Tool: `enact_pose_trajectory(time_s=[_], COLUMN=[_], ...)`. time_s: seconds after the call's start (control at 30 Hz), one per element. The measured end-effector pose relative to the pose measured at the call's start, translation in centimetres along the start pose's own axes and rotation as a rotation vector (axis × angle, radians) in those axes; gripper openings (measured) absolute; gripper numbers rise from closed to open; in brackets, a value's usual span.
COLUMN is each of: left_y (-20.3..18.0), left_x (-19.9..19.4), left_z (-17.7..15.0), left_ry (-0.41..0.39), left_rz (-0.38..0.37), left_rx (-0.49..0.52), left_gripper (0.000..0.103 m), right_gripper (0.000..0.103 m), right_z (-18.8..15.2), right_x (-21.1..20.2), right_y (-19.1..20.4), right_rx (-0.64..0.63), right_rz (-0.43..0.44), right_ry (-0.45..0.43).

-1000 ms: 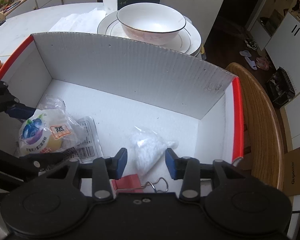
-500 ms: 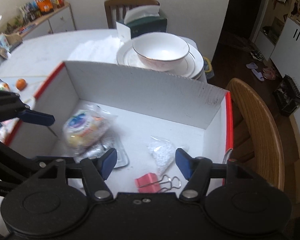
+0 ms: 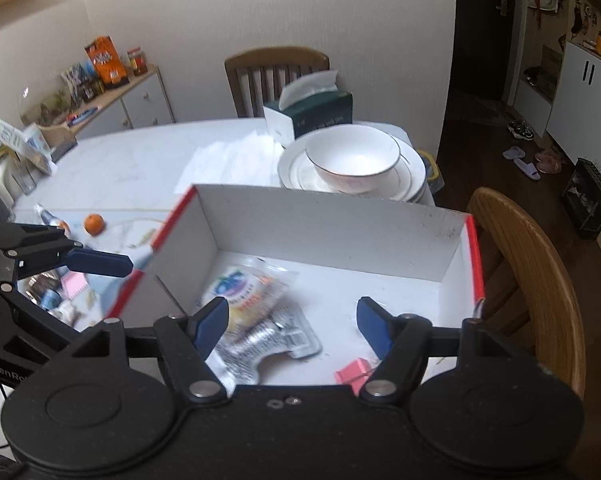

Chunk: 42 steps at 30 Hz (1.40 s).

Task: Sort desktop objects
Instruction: 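Withdraw both tools from the box back over the table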

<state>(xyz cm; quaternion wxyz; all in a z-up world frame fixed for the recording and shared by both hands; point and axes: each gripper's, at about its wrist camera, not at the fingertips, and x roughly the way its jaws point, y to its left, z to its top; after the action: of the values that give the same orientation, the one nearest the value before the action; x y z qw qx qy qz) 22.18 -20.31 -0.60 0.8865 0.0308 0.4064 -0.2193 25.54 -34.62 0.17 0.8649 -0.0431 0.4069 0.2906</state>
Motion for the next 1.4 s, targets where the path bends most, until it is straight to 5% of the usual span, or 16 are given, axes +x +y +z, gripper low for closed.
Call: enact_pose_trajectory(time_s=[0.2, 0.7, 1.4], left_y=[2.4, 9.9, 21.1], left_x=[-2.7, -9.1, -14.4], left_z=[-1.0, -4.5, -11.9], left_ry=[-0.052, -0.158, -0.206], left_rz=[-0.001, 0.061, 0.210], left_rx=[-0.031, -0.035, -0.100], left_gripper=[0.102, 0.102, 0.102], right_gripper=[0.072, 0.073, 0.073], right_z=[-0.2, -0.2, -0.5], right_x=[-1.1, -0.1, 4.9], right_y=[2.7, 12.0, 24.3], right_rx=[0.017, 0.031, -0.020], right_rz=[-0.020, -0.041, 0.010], right_ry=[-0.064, -0.117, -0.074])
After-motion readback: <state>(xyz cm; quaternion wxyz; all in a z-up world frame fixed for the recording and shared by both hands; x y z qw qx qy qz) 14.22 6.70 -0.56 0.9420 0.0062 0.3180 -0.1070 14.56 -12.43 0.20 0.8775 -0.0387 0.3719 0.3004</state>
